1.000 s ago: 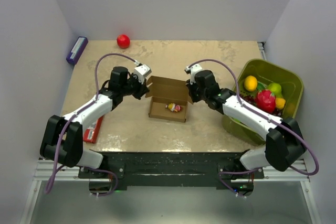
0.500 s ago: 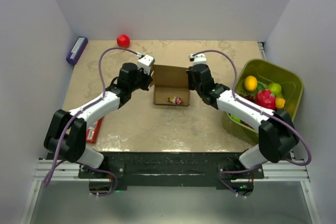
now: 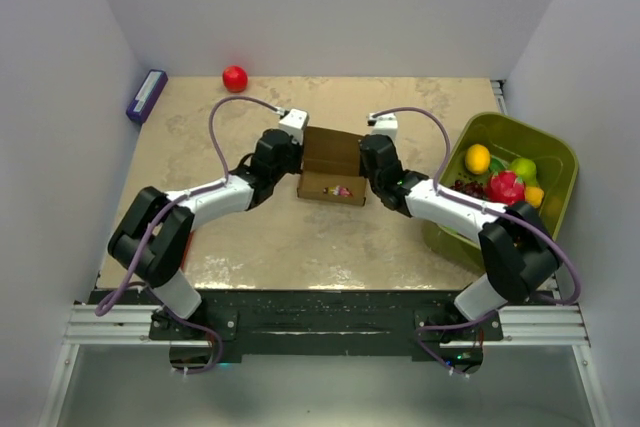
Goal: Fold the paper box
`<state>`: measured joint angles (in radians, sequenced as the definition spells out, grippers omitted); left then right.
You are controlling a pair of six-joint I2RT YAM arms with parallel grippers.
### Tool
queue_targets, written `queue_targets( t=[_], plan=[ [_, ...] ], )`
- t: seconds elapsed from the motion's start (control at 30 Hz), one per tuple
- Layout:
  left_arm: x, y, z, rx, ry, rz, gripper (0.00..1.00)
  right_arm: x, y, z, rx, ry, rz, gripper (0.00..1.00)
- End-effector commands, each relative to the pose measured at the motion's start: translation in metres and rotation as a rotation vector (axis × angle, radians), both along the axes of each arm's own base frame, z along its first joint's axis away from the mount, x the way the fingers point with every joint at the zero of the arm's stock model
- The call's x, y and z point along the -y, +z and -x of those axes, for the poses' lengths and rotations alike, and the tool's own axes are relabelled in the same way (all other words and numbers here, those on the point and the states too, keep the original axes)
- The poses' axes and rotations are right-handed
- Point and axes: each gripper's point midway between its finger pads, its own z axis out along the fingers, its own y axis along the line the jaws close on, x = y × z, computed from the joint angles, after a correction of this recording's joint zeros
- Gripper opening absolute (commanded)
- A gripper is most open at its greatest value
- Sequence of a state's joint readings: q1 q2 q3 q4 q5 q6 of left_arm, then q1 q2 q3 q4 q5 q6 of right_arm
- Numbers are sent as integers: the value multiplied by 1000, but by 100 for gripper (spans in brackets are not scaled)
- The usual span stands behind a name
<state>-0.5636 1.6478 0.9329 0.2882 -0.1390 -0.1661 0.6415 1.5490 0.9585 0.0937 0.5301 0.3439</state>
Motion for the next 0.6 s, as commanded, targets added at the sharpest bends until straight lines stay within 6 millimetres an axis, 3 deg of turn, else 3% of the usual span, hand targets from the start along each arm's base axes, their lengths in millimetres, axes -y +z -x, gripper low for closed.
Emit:
queue_targets(
  t=[0.0,0.27,0.57],
  plan=[
    [18,-1,6,13,20,61,0,-13,34,-3,131,-33,-136,5],
    [23,-28,31,-32,29,91,0,-6,13,10,103,-63,-142,5],
    [20,-55,56,-77,52,60,0,-6,5,24,75,-77,-142,7]
  ],
)
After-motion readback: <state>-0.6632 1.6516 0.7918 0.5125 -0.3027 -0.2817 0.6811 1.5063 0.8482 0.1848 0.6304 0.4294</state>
